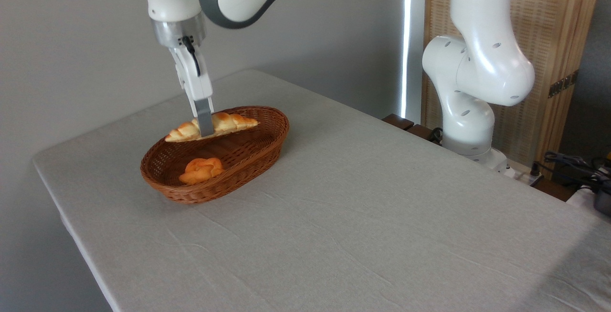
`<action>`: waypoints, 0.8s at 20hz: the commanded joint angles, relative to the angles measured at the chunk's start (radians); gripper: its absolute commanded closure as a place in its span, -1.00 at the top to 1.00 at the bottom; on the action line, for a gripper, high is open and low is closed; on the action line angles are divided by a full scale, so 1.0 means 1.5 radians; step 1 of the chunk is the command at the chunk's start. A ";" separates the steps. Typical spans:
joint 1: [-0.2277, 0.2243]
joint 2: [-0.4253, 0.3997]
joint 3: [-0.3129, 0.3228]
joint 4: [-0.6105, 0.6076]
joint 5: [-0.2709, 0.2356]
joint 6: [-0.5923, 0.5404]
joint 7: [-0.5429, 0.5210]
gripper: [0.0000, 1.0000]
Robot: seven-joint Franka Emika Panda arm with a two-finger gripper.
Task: Put bread into the basket
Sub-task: 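Lower the roll into the basket and open the gripper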
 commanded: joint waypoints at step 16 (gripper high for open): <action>0.010 -0.023 0.112 0.079 0.034 -0.078 -0.006 1.00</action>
